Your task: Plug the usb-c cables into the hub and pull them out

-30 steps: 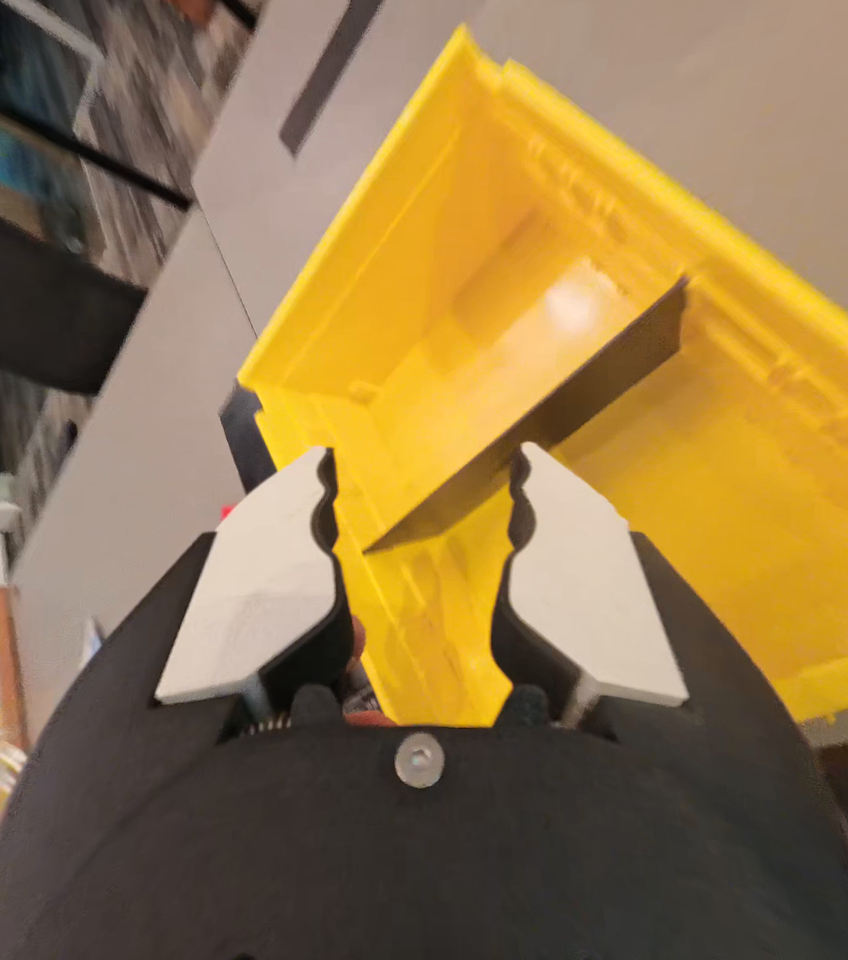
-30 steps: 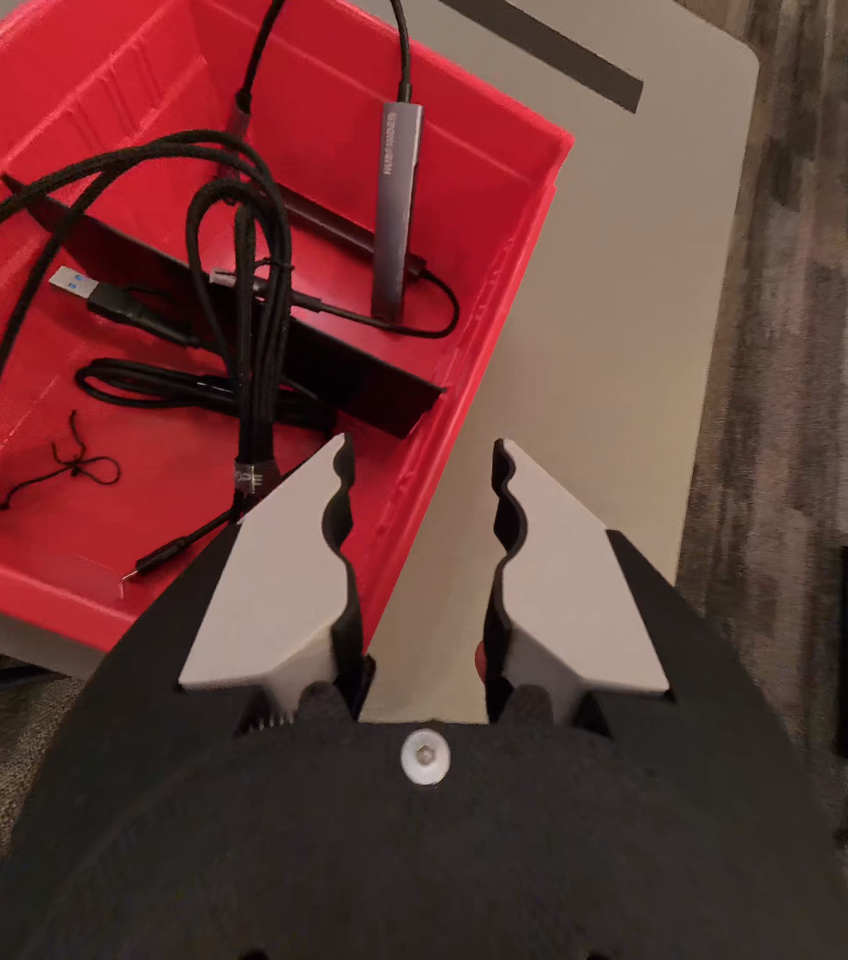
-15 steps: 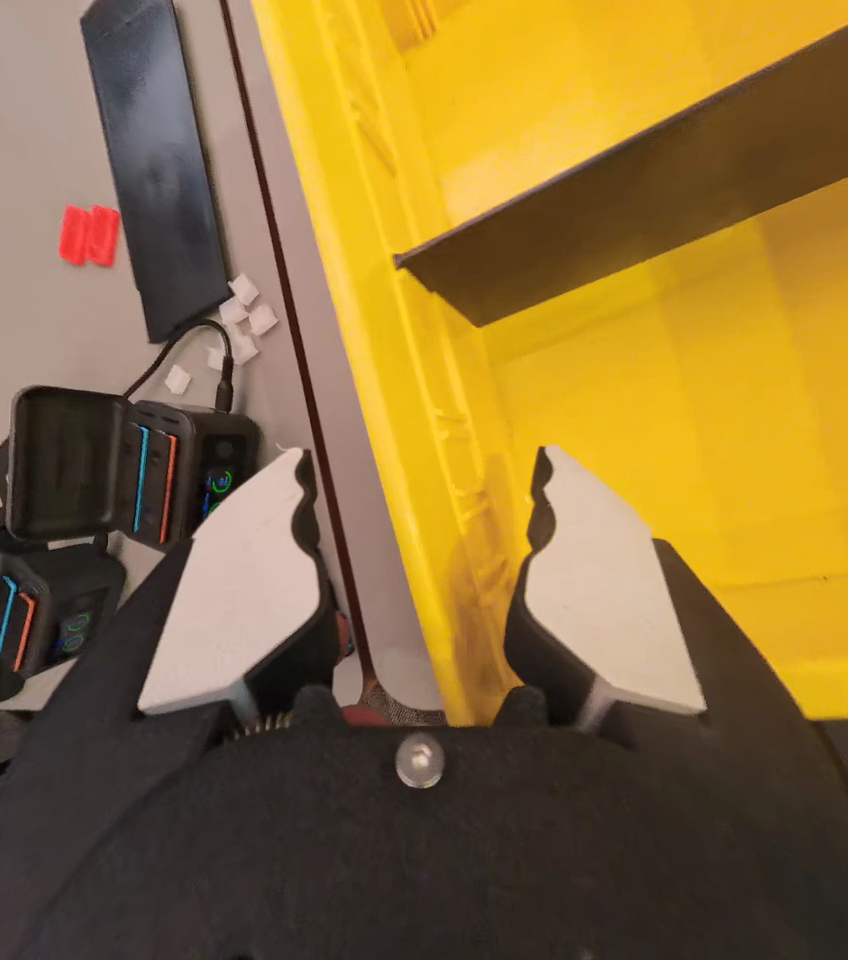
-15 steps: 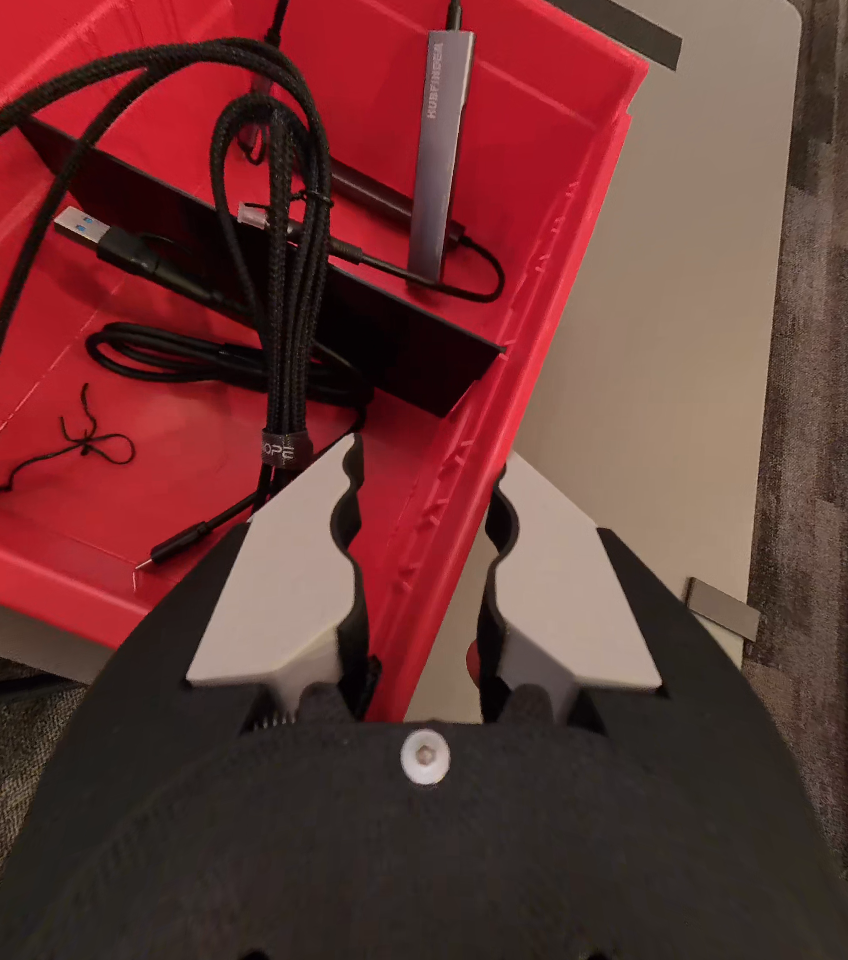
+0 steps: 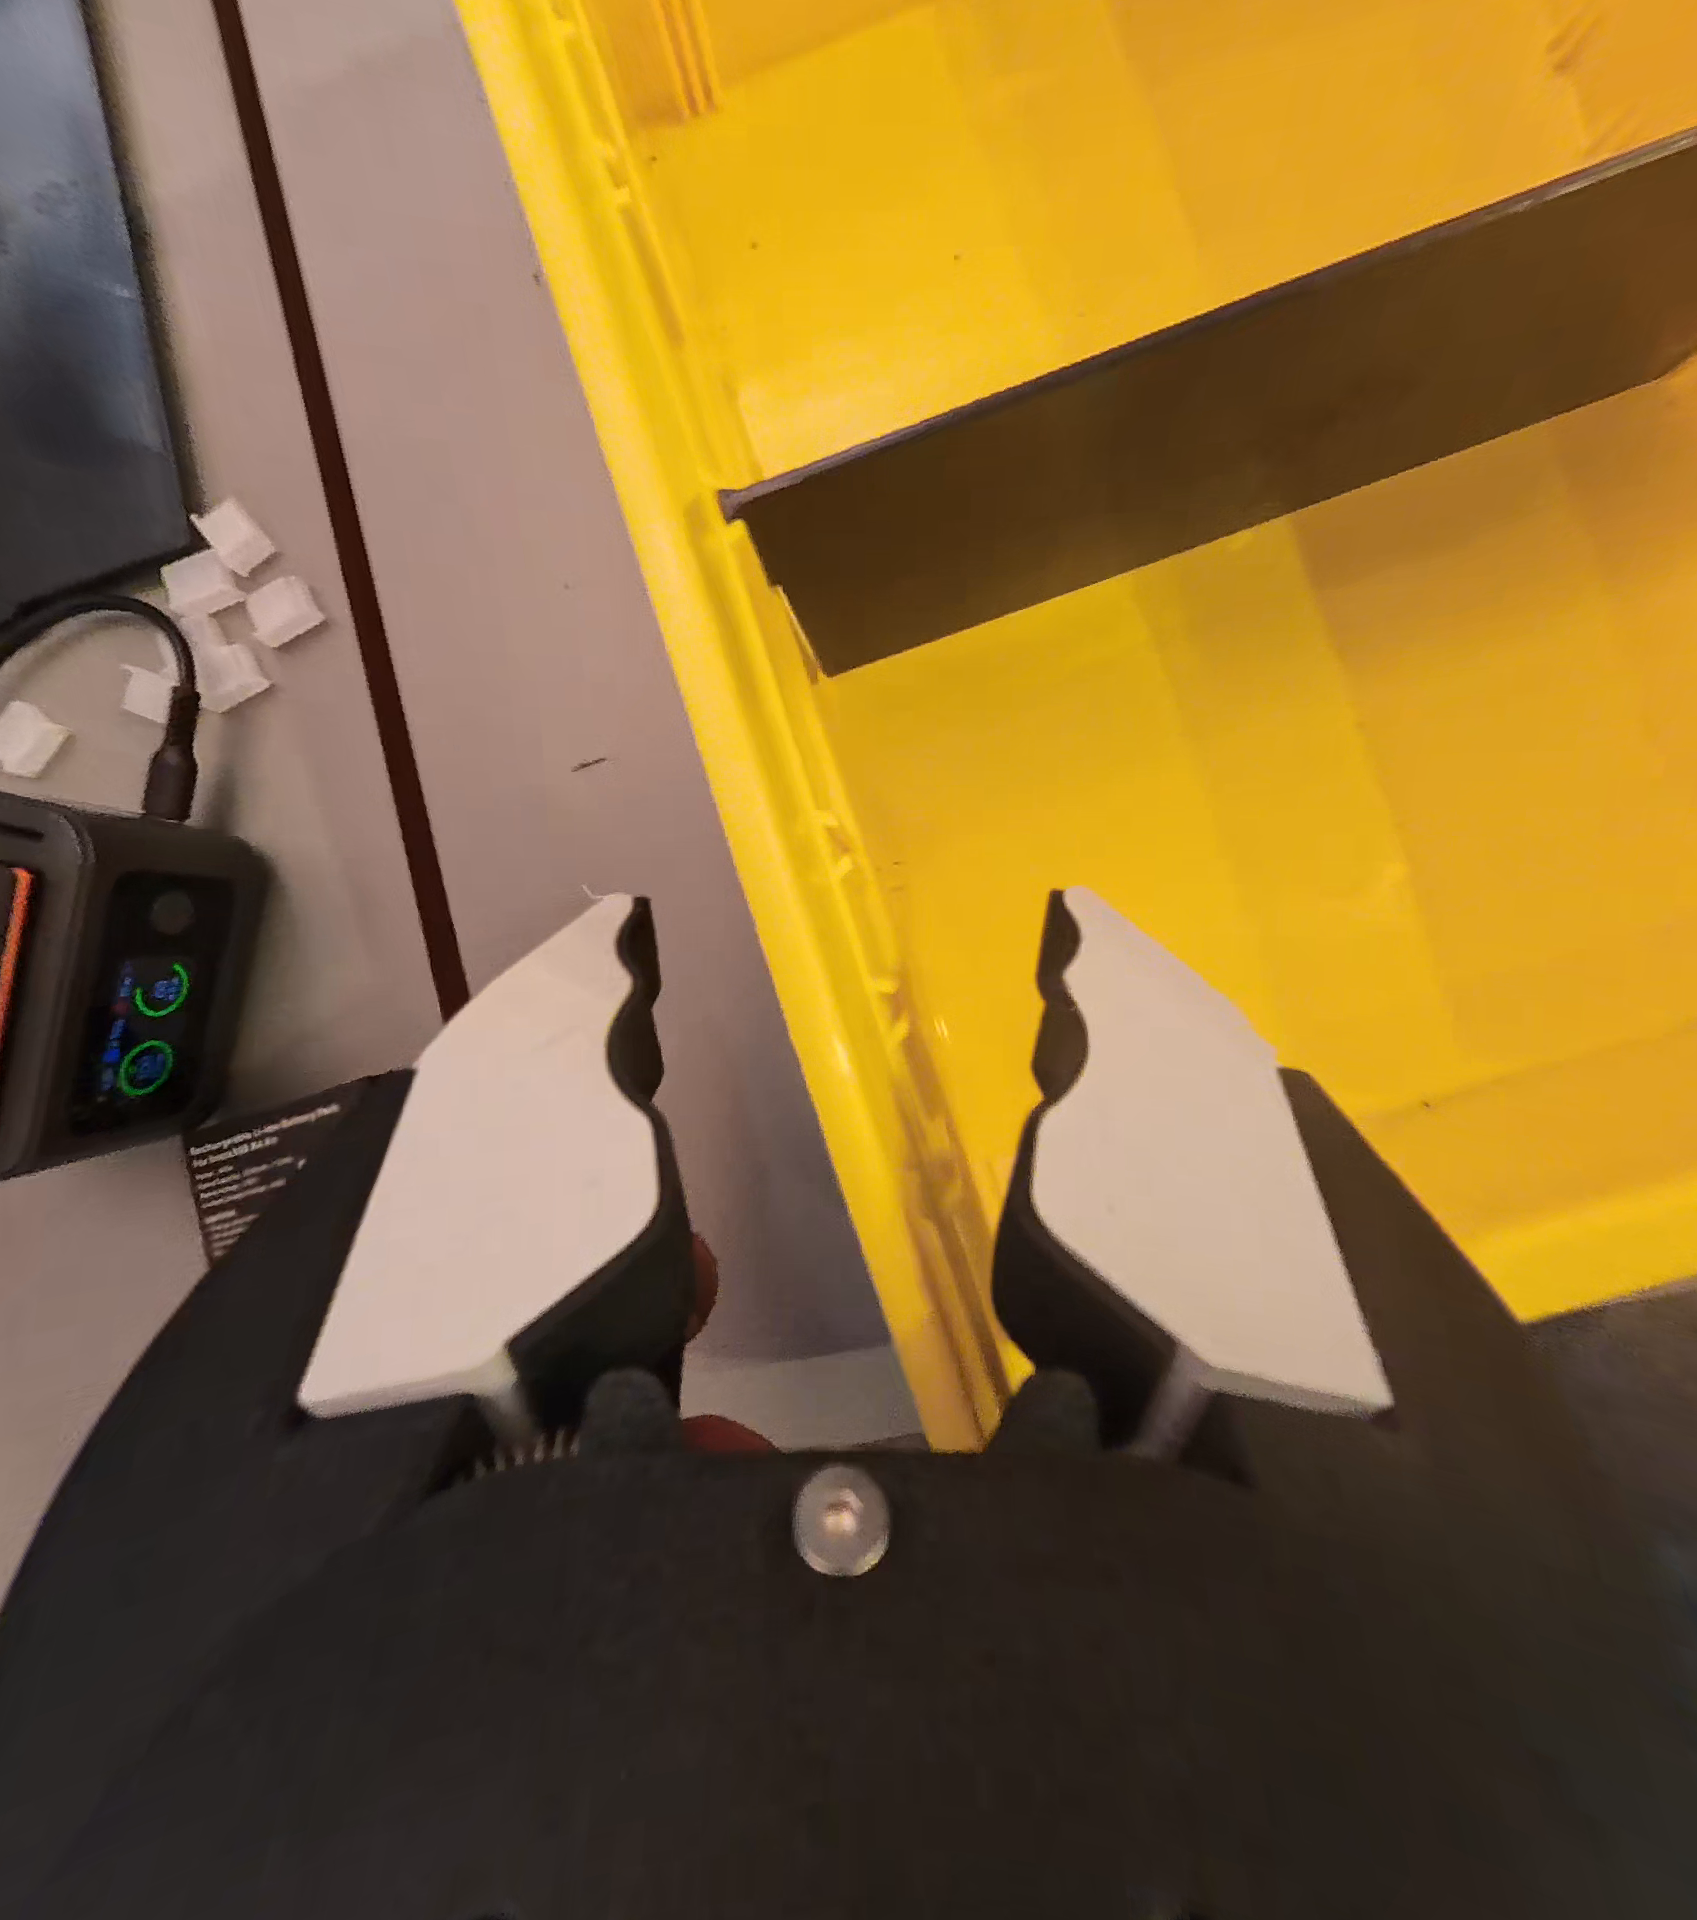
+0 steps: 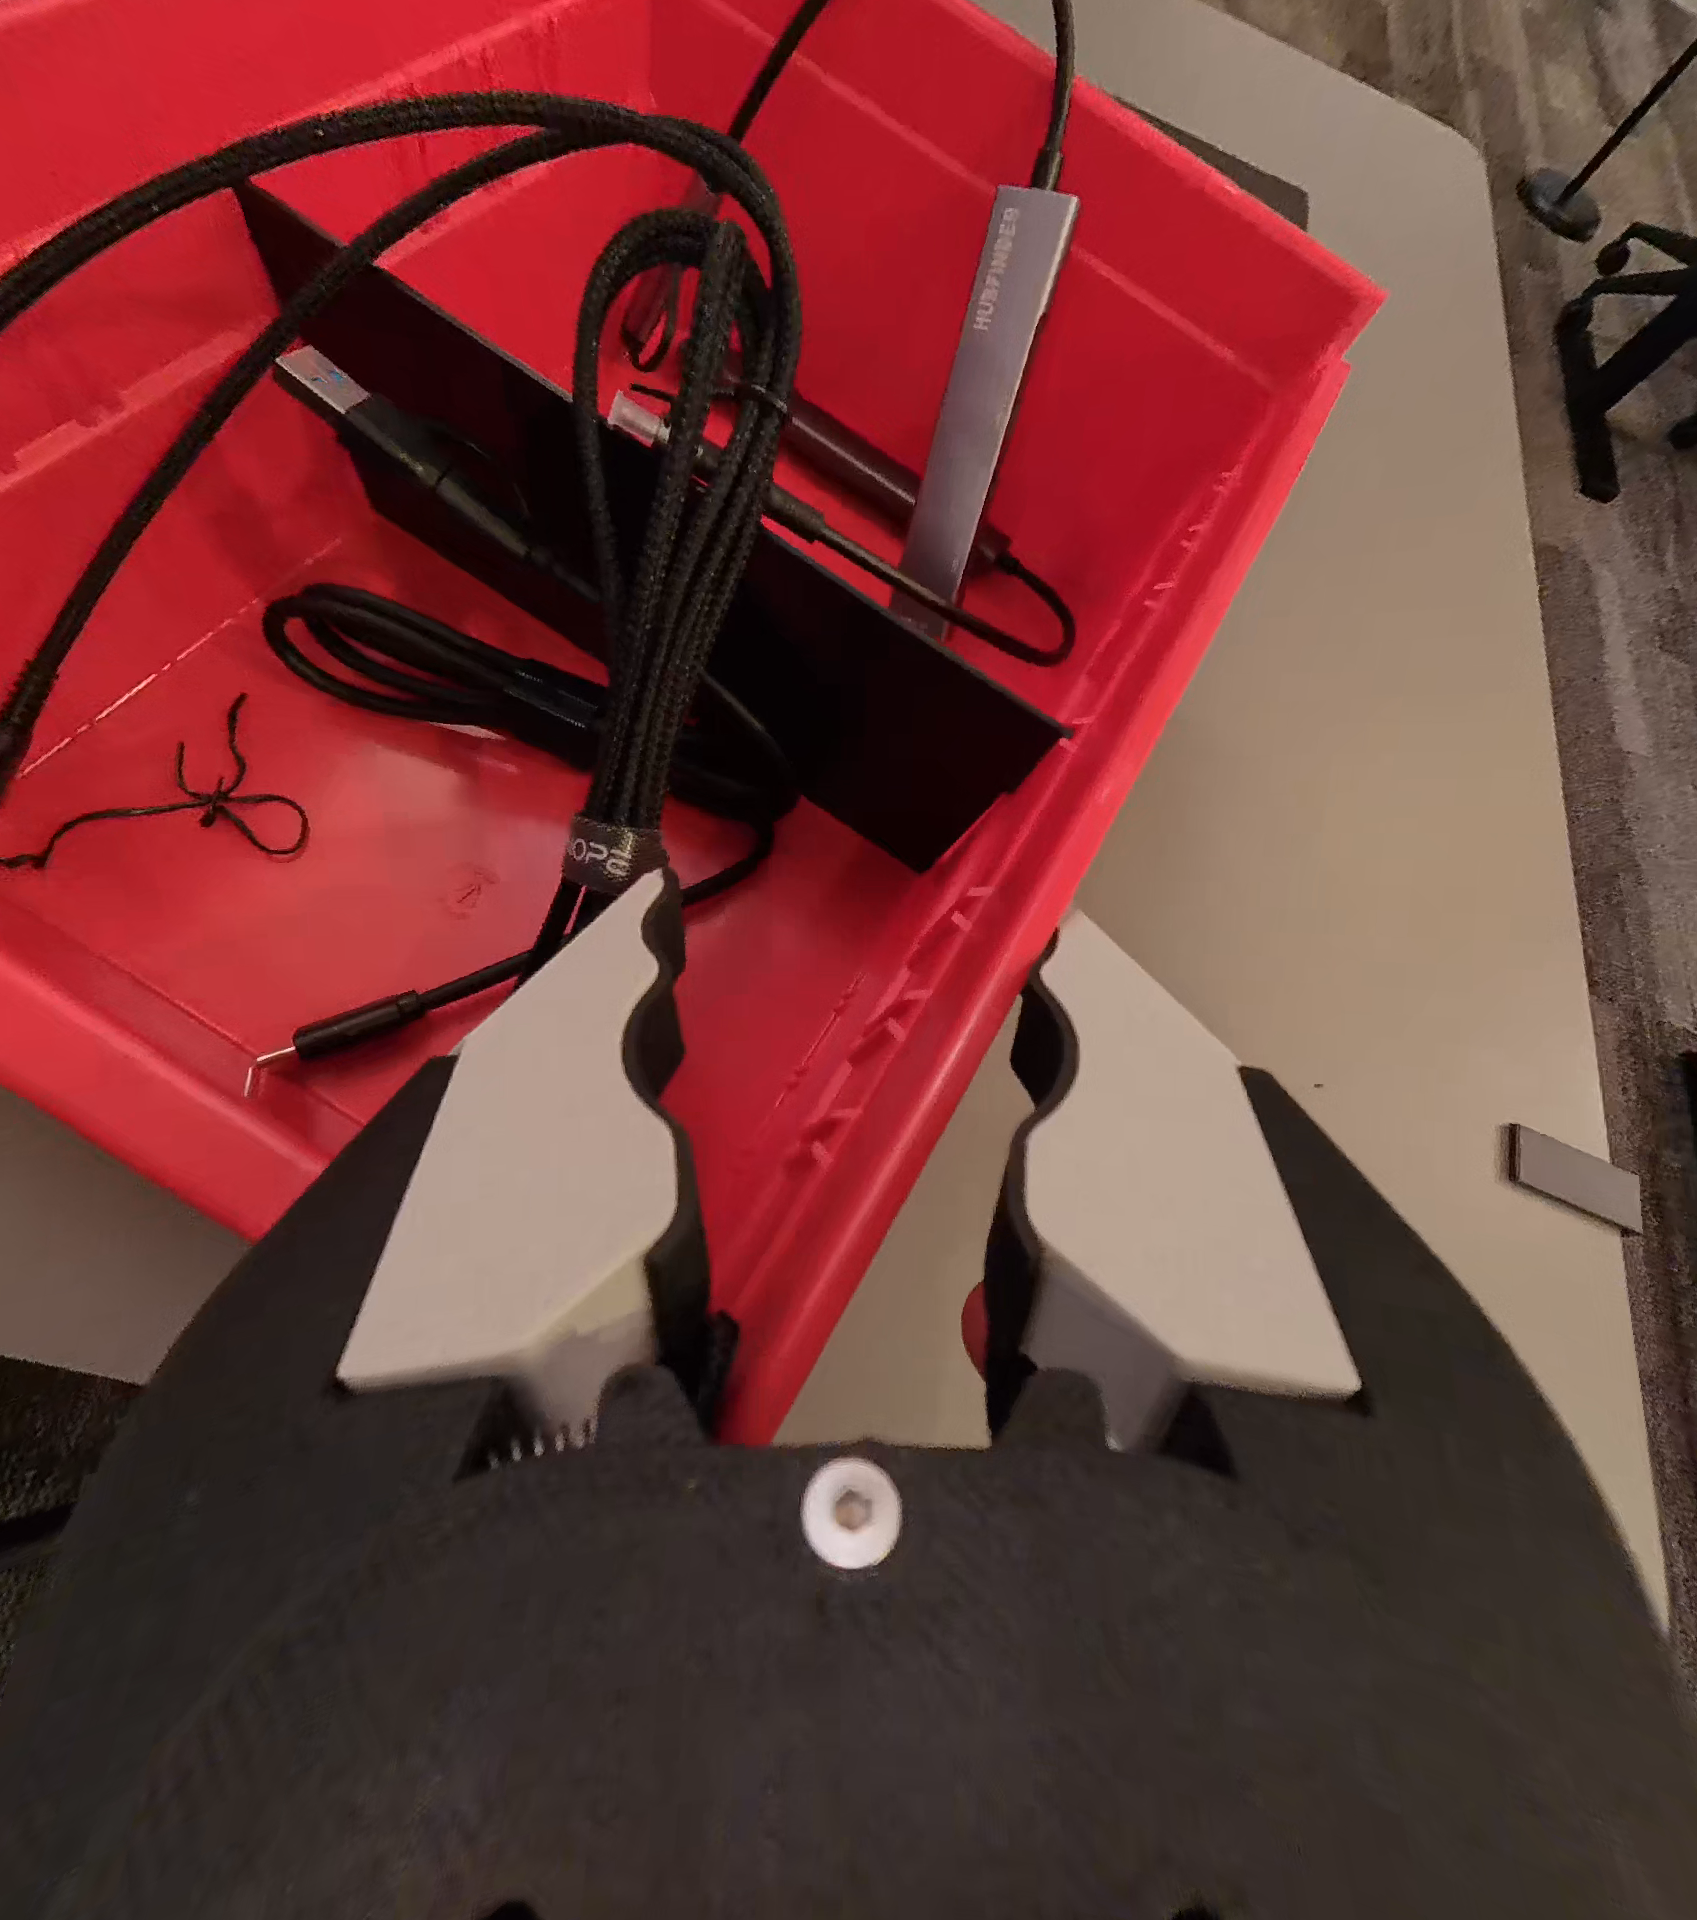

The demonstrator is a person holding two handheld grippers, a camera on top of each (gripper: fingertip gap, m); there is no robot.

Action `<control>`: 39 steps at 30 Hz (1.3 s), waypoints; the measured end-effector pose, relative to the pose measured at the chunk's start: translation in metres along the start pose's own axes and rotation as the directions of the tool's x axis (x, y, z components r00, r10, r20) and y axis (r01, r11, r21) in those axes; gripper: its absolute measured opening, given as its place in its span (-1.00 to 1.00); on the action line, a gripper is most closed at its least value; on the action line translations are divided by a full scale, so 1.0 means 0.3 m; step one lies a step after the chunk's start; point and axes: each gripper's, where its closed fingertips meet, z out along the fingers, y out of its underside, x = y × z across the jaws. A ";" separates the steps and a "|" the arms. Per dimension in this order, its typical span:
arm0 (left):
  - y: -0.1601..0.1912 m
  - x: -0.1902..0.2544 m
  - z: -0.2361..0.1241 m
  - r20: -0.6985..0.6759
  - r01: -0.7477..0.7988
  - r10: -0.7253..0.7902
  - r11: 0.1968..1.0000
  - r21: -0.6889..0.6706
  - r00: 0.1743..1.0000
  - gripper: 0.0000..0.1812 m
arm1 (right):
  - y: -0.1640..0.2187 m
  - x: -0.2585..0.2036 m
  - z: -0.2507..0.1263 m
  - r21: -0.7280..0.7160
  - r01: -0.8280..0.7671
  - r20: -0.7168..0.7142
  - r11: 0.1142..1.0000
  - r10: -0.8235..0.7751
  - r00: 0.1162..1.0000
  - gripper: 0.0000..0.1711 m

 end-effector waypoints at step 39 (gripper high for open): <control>-0.110 0.138 0.047 -0.174 0.094 -0.067 0.983 0.156 0.982 -0.64 | -0.062 -0.129 0.021 0.095 -0.033 0.026 0.995 0.031 0.999 -0.21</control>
